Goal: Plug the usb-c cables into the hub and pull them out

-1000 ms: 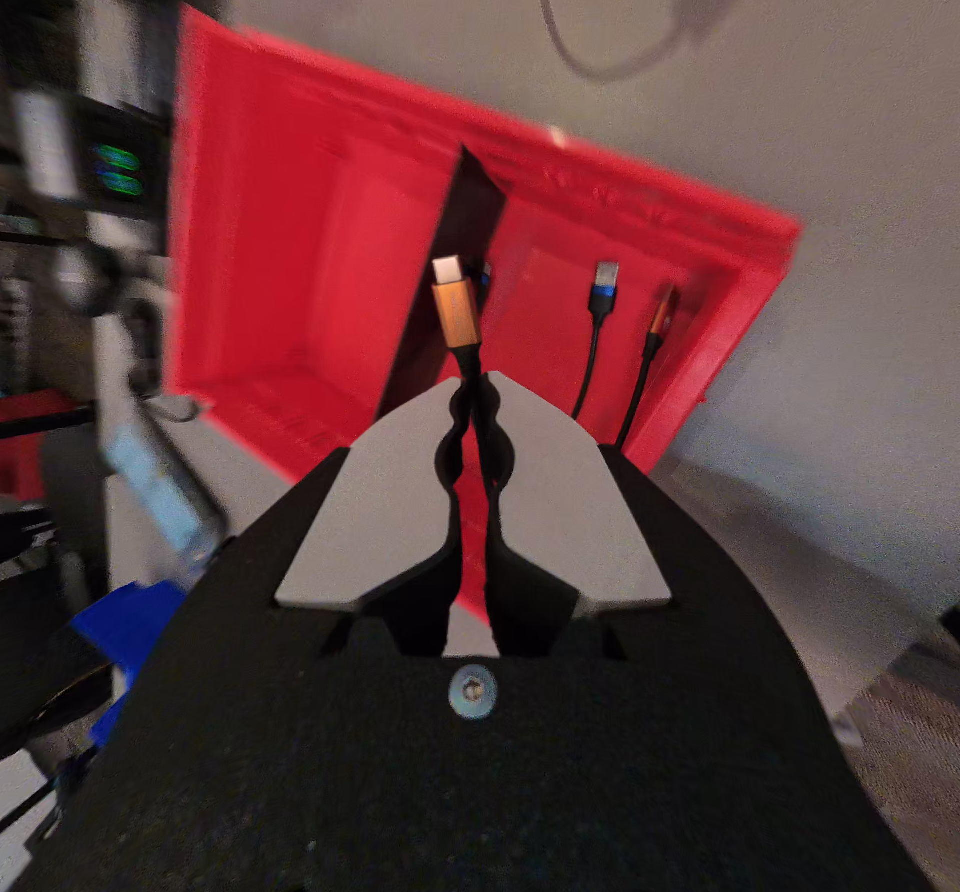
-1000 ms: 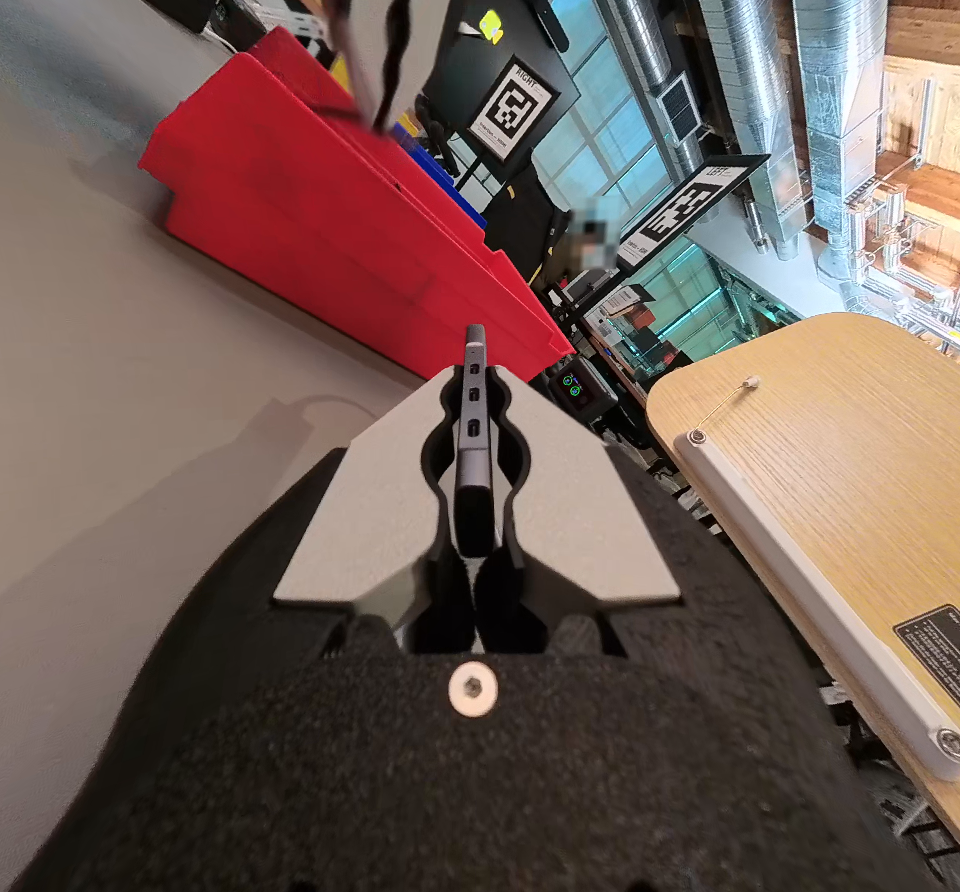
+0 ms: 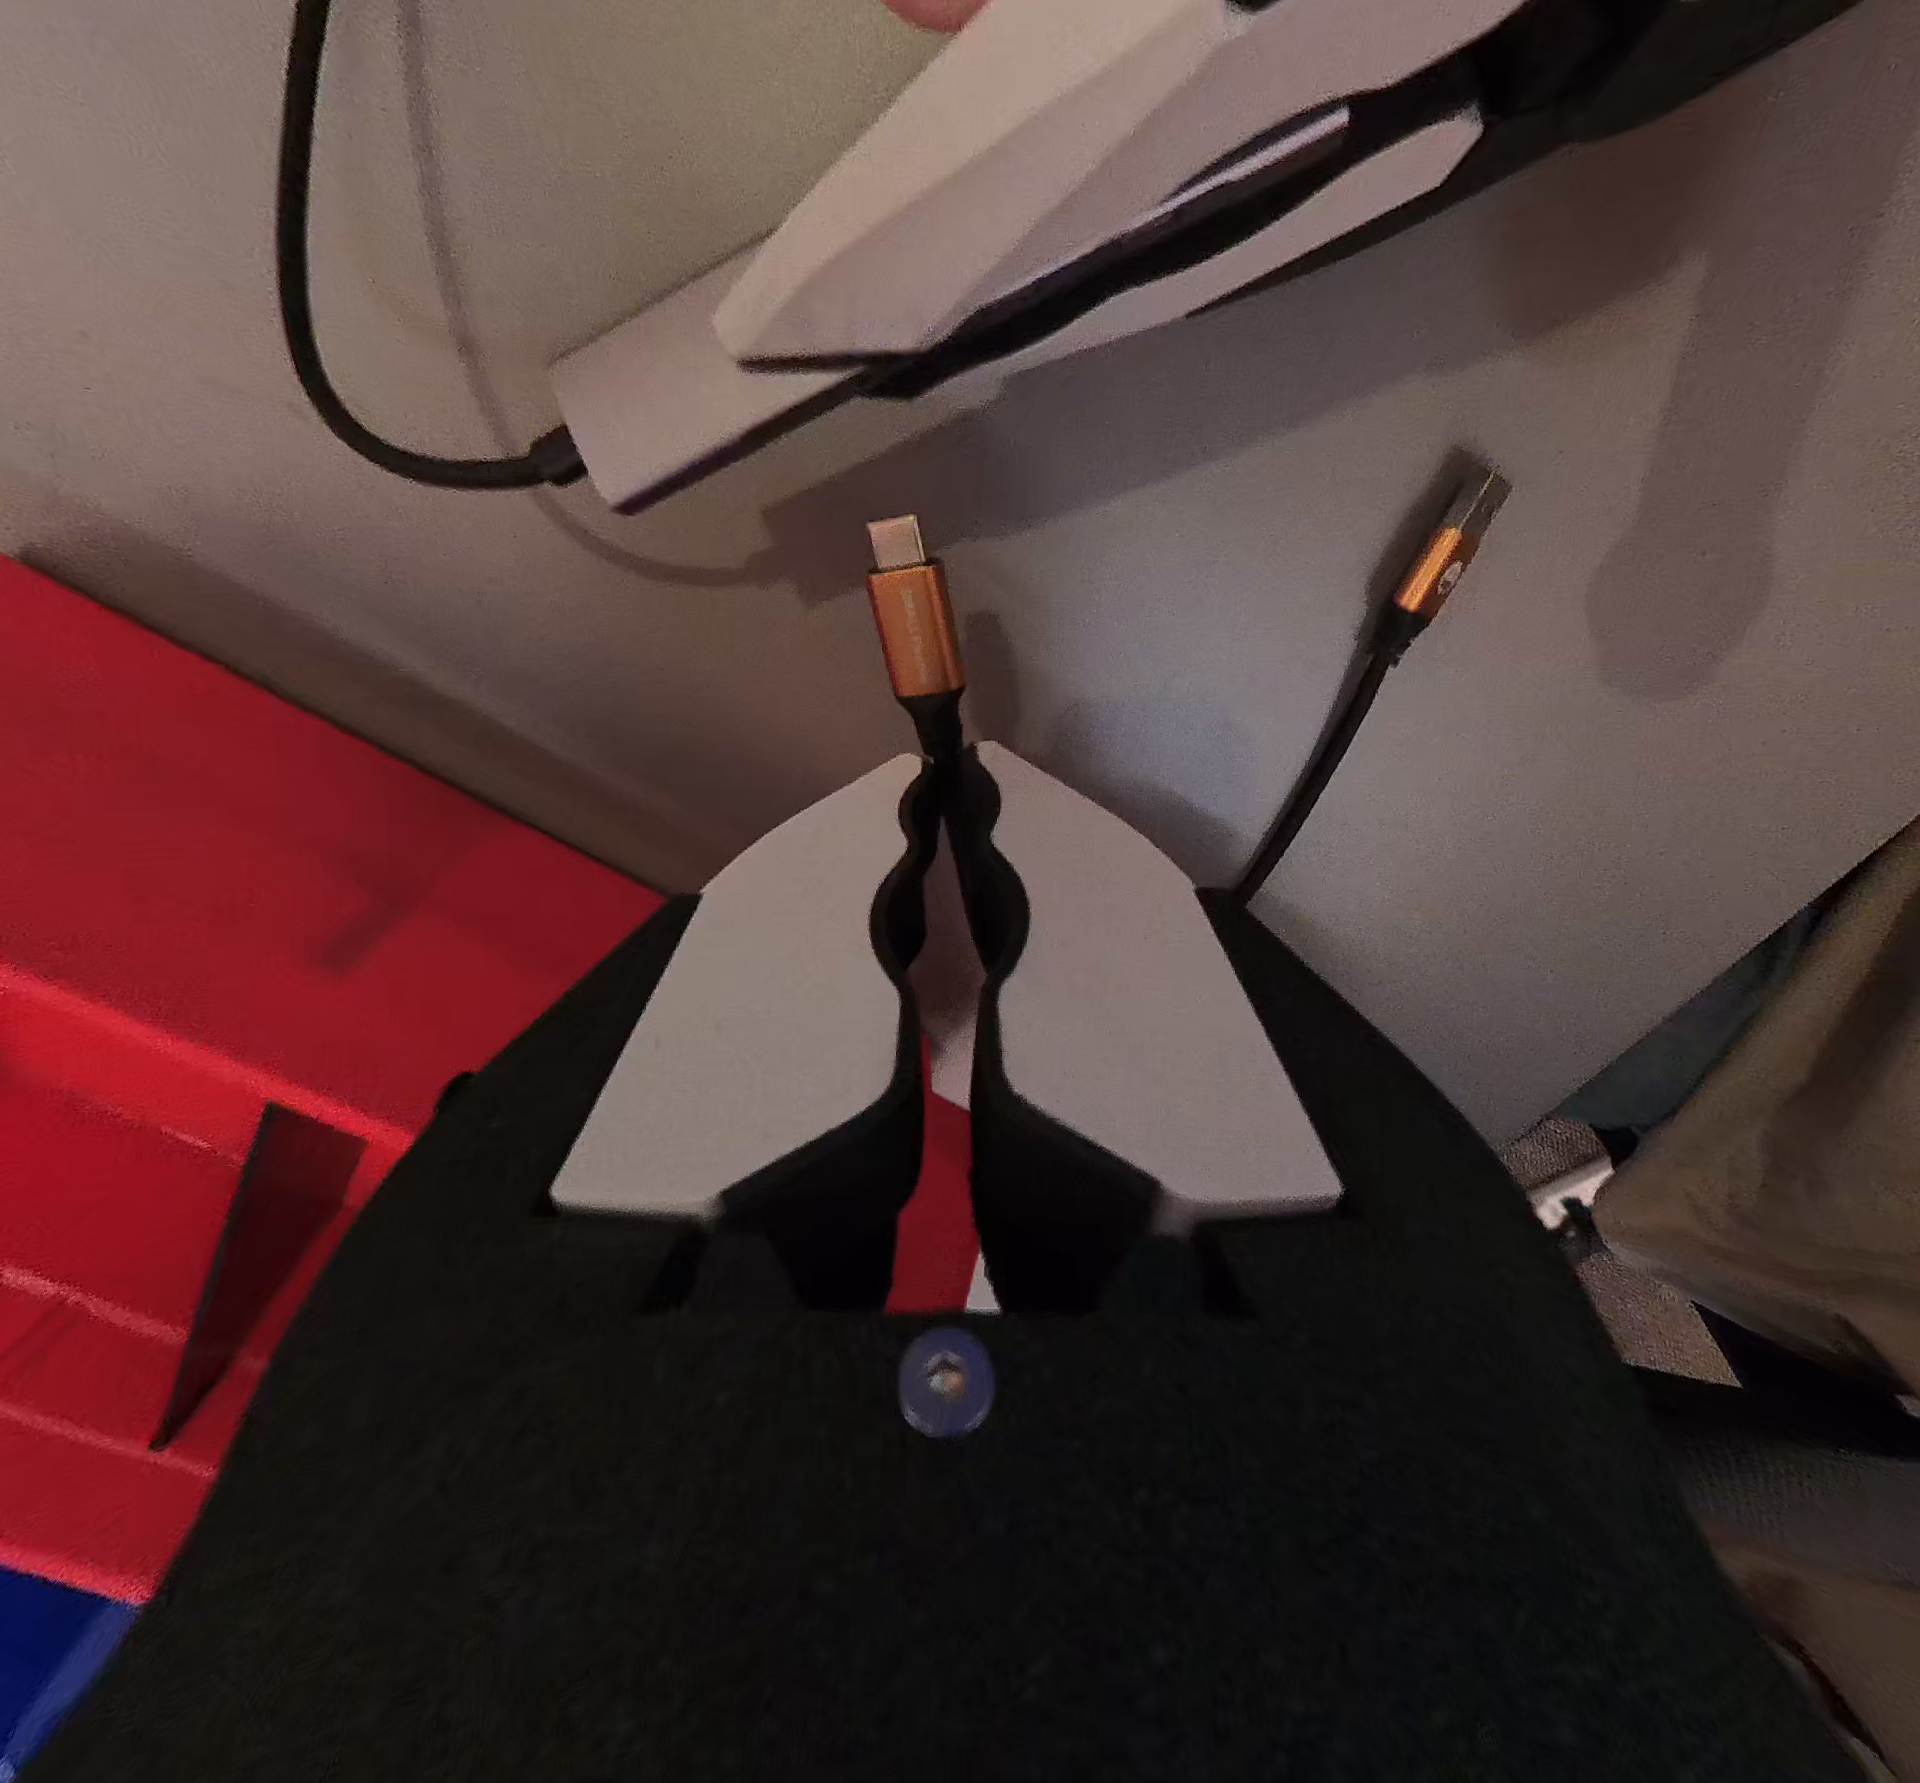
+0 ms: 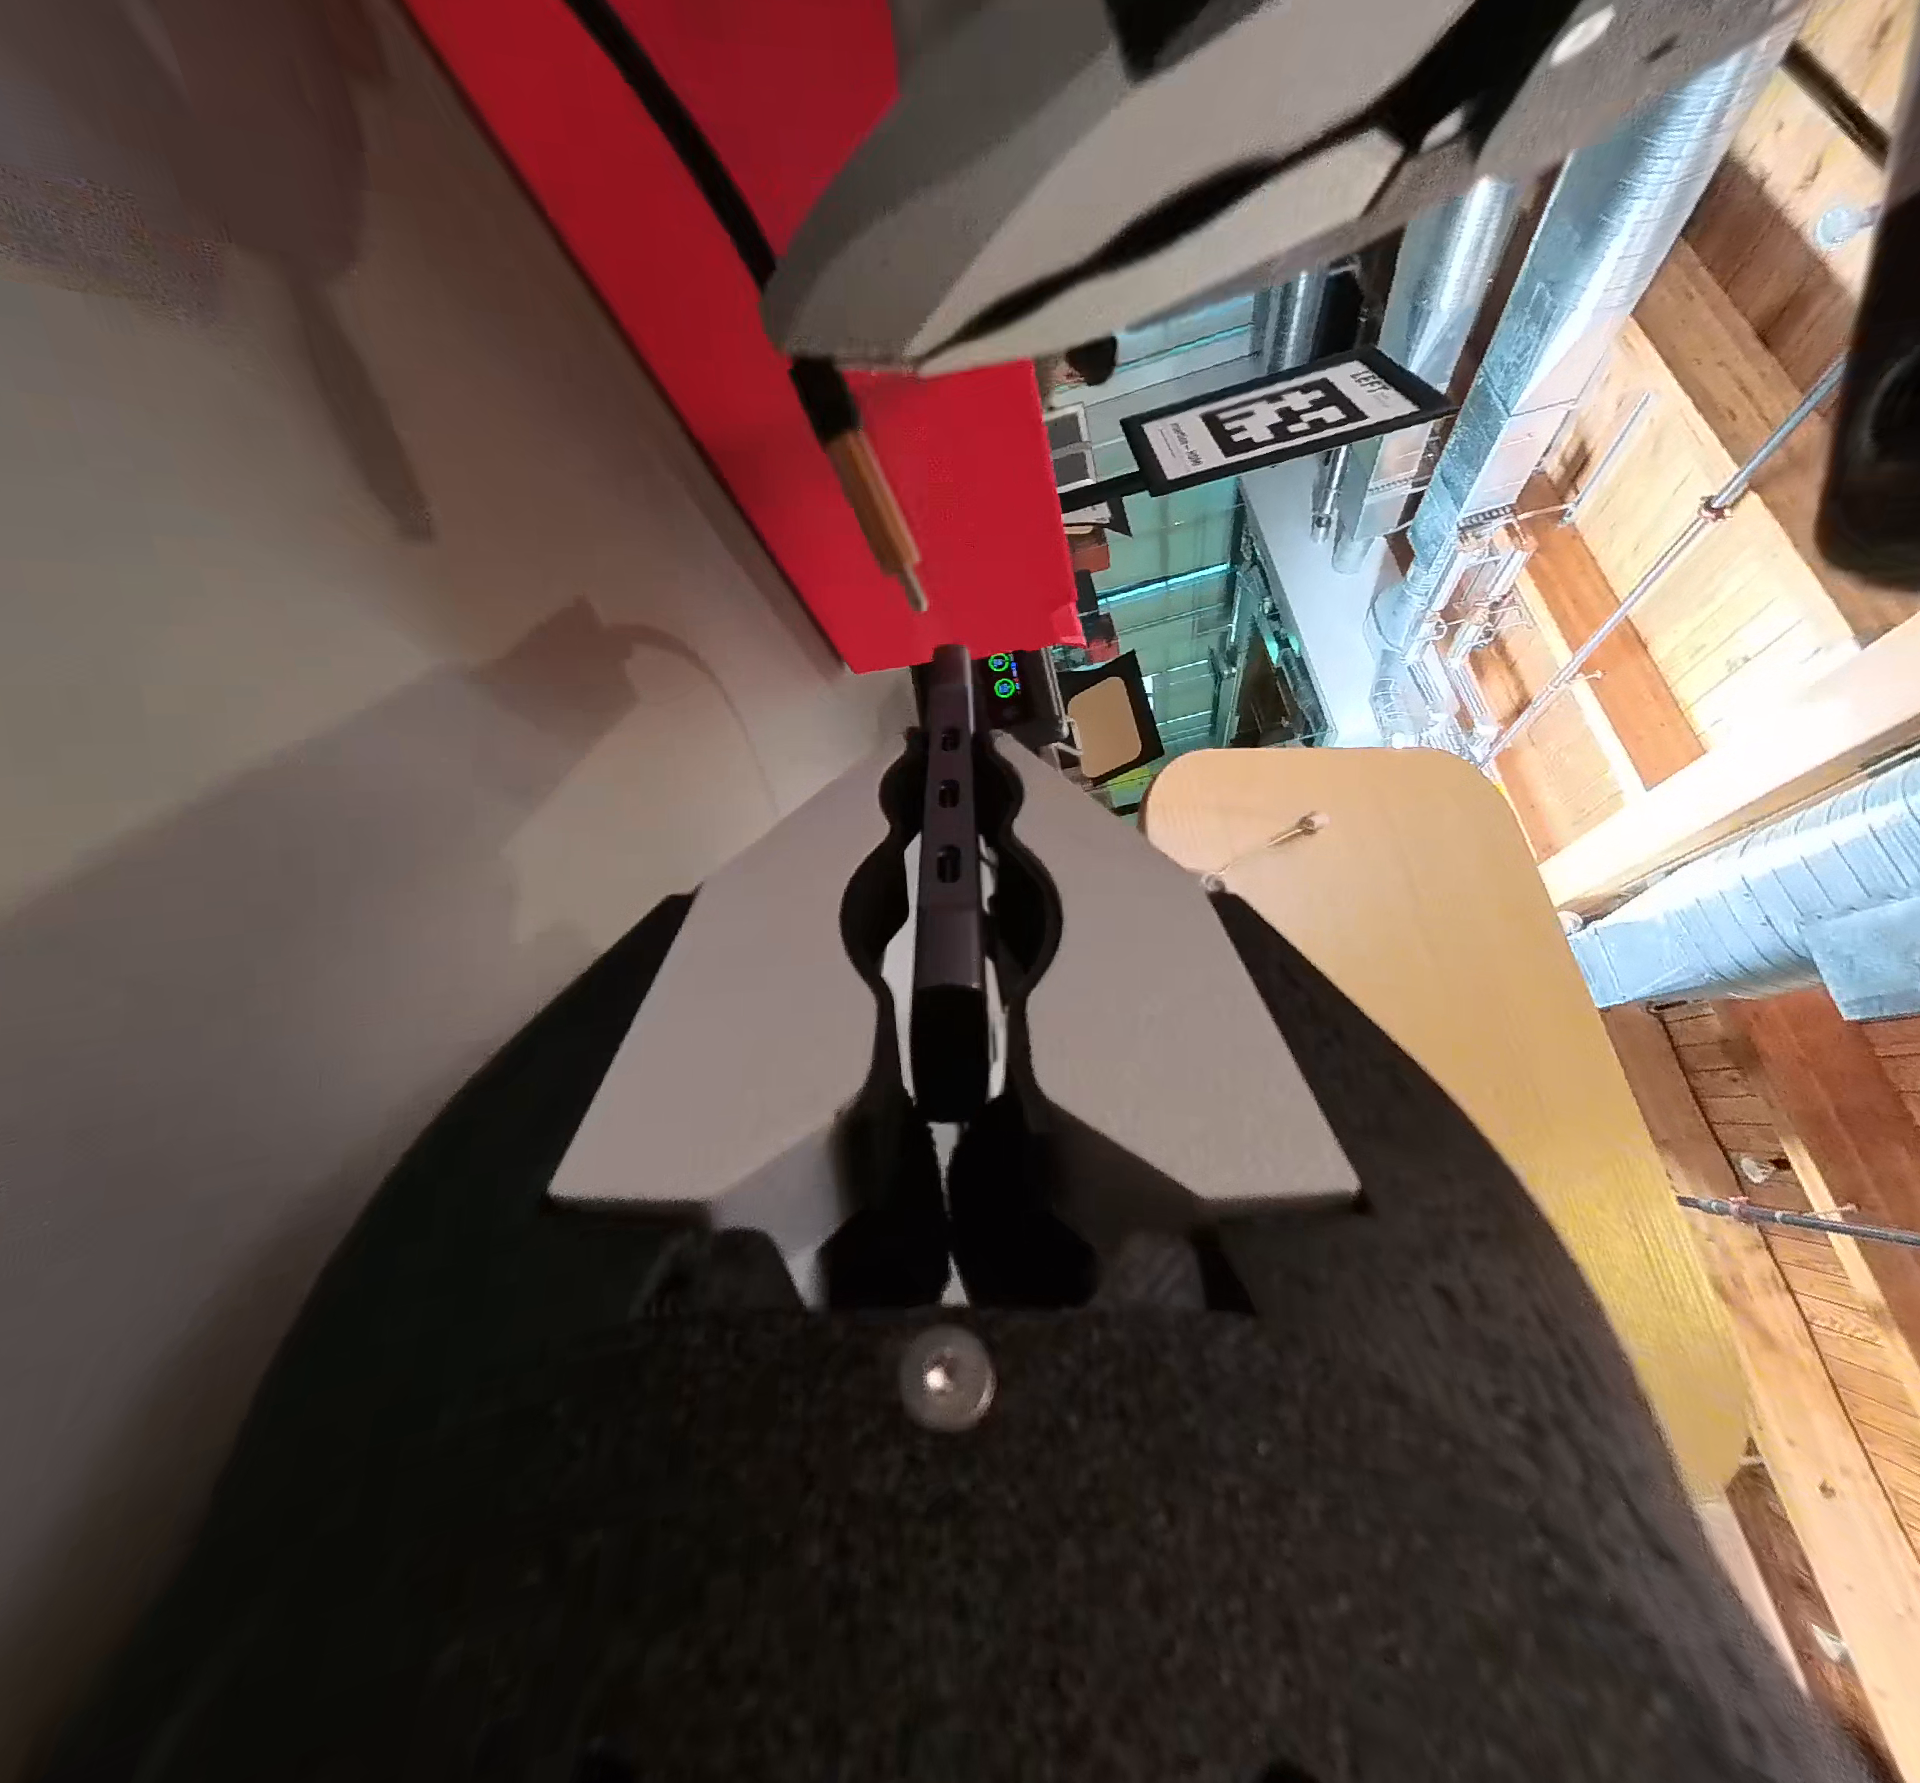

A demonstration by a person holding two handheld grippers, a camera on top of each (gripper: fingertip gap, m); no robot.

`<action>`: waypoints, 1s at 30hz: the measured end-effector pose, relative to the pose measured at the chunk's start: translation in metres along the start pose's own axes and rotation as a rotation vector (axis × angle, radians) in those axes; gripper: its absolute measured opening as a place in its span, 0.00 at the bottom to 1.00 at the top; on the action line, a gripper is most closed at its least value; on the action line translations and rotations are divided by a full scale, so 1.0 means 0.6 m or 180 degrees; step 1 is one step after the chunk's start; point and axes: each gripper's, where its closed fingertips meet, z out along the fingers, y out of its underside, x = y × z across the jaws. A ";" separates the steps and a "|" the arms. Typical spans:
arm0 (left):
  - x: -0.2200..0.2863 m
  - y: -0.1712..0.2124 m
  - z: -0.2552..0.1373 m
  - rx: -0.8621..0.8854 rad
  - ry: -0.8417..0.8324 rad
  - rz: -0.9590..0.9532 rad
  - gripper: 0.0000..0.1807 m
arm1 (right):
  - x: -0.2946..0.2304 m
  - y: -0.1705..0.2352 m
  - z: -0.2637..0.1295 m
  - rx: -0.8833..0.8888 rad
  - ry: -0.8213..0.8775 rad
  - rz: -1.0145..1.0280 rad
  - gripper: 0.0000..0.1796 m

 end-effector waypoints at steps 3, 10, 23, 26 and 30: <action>0.002 -0.008 0.011 -0.0033 0.0113 0.0007 0.02 | -0.010 0.005 0.003 -0.0061 -0.0078 -0.0063 0.05; 0.005 -0.016 0.023 -0.0056 0.0292 0.0002 0.02 | -0.027 0.006 0.007 -0.0111 -0.0210 -0.0142 0.05; 0.135 -0.024 0.057 0.1551 0.0460 -0.0991 0.02 | -0.030 0.026 0.010 -0.0167 -0.0317 0.0160 0.05; 0.146 -0.013 0.058 0.1978 0.0299 -0.1159 0.02 | -0.030 0.025 0.010 -0.0140 -0.0332 0.0233 0.05; 0.162 -0.001 0.070 0.2230 0.0460 -0.1321 0.02 | -0.030 0.022 0.010 -0.0103 -0.0345 0.0307 0.05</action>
